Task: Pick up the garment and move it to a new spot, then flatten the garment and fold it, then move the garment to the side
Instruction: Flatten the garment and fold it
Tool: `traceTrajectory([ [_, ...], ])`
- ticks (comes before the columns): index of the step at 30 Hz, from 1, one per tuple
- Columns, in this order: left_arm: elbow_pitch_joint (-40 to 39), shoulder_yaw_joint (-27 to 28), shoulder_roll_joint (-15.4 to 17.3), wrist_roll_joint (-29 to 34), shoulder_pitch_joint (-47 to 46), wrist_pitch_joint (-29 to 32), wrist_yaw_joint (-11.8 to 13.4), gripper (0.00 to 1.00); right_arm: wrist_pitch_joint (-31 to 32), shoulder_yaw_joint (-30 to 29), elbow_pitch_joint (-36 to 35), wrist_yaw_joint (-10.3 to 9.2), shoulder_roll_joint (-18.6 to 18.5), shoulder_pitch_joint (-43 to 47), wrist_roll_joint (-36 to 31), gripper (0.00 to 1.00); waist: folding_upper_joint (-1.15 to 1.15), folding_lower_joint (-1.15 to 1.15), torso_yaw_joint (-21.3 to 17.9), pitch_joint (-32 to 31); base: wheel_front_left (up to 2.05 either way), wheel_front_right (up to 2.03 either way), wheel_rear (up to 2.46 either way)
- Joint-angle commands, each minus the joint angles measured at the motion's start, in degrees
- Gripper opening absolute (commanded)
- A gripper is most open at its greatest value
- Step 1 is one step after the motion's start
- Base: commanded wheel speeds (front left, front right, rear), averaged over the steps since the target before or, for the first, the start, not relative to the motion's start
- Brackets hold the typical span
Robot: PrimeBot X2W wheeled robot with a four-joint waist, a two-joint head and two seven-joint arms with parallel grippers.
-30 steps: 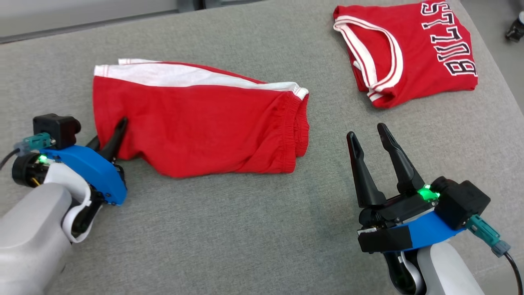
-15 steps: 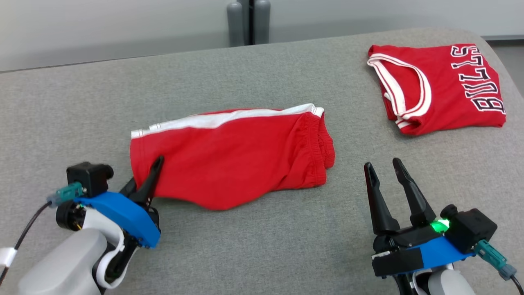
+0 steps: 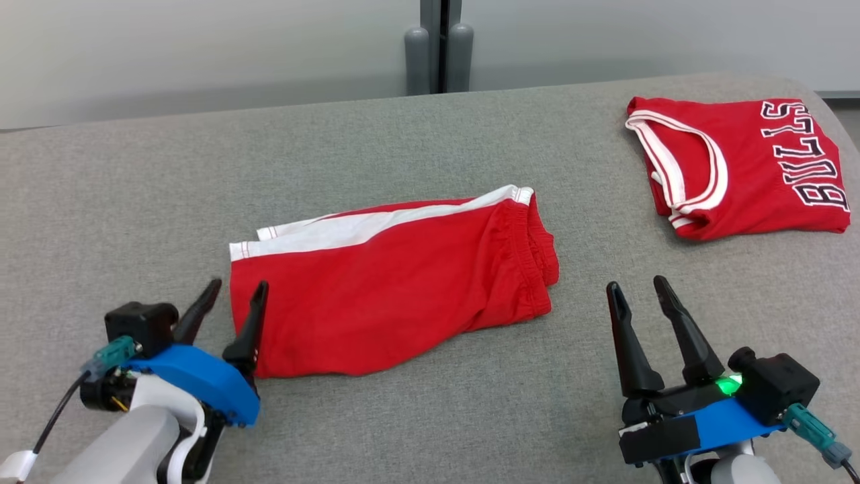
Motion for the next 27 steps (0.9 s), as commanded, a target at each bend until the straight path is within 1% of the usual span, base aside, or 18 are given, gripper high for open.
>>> traceTrajectory([
  [1, -0.7, 3.3, -0.5, 3.2, 0.5, -0.4, 0.8, 1.0, 0.1, -0.7, 0.3, 0.03, -0.1, 0.3, -1.3, 1.0, 0.0, 0.0, 0.4, -0.4, 0.0, 0.0, 0.0],
  [4, -3.5, 10.6, -2.6, 9.9, 3.9, -0.4, 2.0, 1.0, -0.1, -1.9, 0.6, 0.03, -0.1, 0.9, -2.1, 1.0, 0.0, 0.0, 1.4, -1.4, 0.0, 0.0, 0.0],
  [7, -7.4, 18.9, -5.1, 16.6, 7.9, -0.4, 2.5, 1.0, -0.4, -2.8, 1.0, 0.03, -0.1, 1.3, -3.4, 1.0, 0.0, 0.0, 2.7, -2.6, 0.0, 0.0, 0.0],
  [12, -13.5, 30.7, -10.0, 27.5, 15.0, -0.4, 1.4, 1.0, -0.8, -4.3, 1.5, 0.03, -0.1, 2.5, -3.2, 1.0, 0.0, 0.0, 4.5, -5.0, 0.0, 0.0, 0.0],
  [14, -15.5, 34.6, -11.8, 31.6, 17.5, -0.4, 0.8, 1.0, -0.9, -5.0, 1.4, 0.03, -0.1, 3.4, -3.9, 1.0, 0.0, 0.0, 5.0, -6.1, 0.0, 0.0, 0.0],
  [17, -18.1, 38.3, -14.4, 37.1, 21.2, -0.4, 0.1, 1.0, -1.0, -6.4, 0.9, 0.03, -0.1, 4.6, -5.2, 1.0, 0.0, 0.0, 5.7, -7.7, 0.0, 0.0, 0.0],
  [20, -19.4, 41.9, -16.4, 40.8, 24.6, -0.4, -1.2, 1.0, -1.1, -7.7, -0.2, 0.03, -0.1, 6.1, -5.2, 1.0, 0.0, 0.0, 6.1, -9.1, 0.0, 0.0, 0.0],
  [24, -19.3, 44.0, -18.9, 45.1, 28.8, -0.4, -3.1, 1.0, -1.1, -9.0, -1.5, 0.03, -0.1, 8.8, -5.5, 1.0, 0.0, 0.0, 6.3, -10.8, 0.0, 0.0, 0.0],
  [25, -19.3, 44.5, -19.9, 46.9, 30.4, -0.4, -3.6, 1.0, -1.1, -9.5, -2.0, 0.03, -0.1, 10.2, -5.6, 1.0, 0.0, 0.0, 6.3, -11.4, 0.0, 0.0, 0.0],
  [27, -19.2, 44.9, -20.4, 48.7, 31.6, -0.4, -4.1, 1.0, -1.1, -10.2, -2.3, 0.03, -0.1, 11.3, -5.6, 1.0, 0.0, 0.0, 6.2, -11.6, 0.0, 0.0, 0.0],
])
